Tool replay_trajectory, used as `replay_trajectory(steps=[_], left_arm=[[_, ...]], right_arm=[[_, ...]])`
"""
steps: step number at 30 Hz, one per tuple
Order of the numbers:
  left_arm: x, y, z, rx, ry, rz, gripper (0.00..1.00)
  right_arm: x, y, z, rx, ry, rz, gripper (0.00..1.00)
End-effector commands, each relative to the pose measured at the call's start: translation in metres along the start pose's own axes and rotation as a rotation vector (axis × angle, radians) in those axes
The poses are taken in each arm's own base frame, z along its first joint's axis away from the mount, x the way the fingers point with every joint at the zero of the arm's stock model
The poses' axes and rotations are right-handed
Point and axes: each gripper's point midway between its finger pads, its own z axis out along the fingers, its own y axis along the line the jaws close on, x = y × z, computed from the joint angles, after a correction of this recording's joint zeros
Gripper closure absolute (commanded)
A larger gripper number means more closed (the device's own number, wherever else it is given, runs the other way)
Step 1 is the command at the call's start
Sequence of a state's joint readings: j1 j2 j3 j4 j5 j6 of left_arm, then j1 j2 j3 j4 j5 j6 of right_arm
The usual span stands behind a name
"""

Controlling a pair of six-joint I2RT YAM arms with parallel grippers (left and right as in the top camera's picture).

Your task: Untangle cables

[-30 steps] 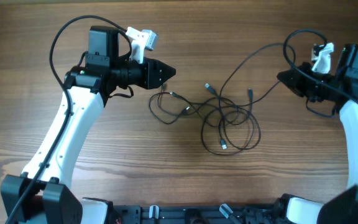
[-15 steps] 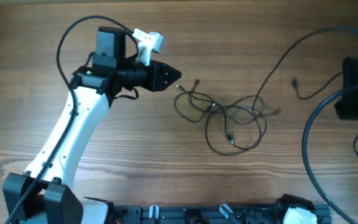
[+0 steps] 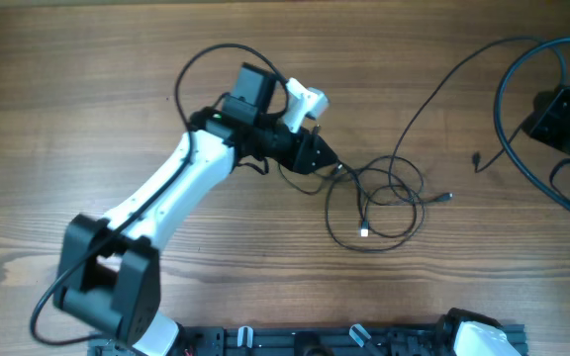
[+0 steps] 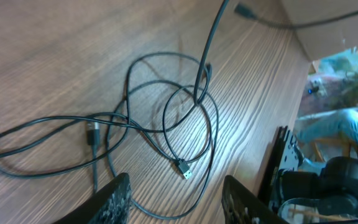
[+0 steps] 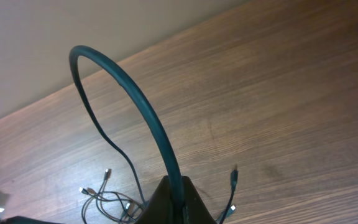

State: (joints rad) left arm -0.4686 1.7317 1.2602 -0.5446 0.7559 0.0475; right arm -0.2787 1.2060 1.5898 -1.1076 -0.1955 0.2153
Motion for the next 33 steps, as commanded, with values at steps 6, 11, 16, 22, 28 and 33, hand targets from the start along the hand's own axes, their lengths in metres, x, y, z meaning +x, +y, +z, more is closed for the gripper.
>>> replay_trajectory(steps=[6,11,16,22,28,33], left_arm=[[0.025,0.016,0.057,-0.069,0.107,0.051,0.54],[0.039,0.053,0.076,-0.318,0.163,0.107,0.53],[0.035,0.056,0.088,-0.314,0.145,0.131,0.51],[0.037,0.063,0.104,-0.311,0.137,0.119,0.51],[0.022,0.049,0.115,-0.288,0.084,0.220,0.40],[0.026,0.045,0.122,-0.279,0.094,0.231,0.36]], right_arm=[[-0.001,-0.003,-0.004,0.020,-0.016,0.020,0.96],[0.000,-0.003,-0.004,0.021,-0.010,0.020,0.96],[0.001,-0.004,-0.004,0.022,-0.004,0.021,0.96],[0.004,-0.004,-0.004,0.025,0.007,0.022,0.96],[0.009,-0.005,-0.004,0.029,0.027,0.008,0.96],[0.011,-0.005,-0.004,0.026,0.034,0.009,0.96]])
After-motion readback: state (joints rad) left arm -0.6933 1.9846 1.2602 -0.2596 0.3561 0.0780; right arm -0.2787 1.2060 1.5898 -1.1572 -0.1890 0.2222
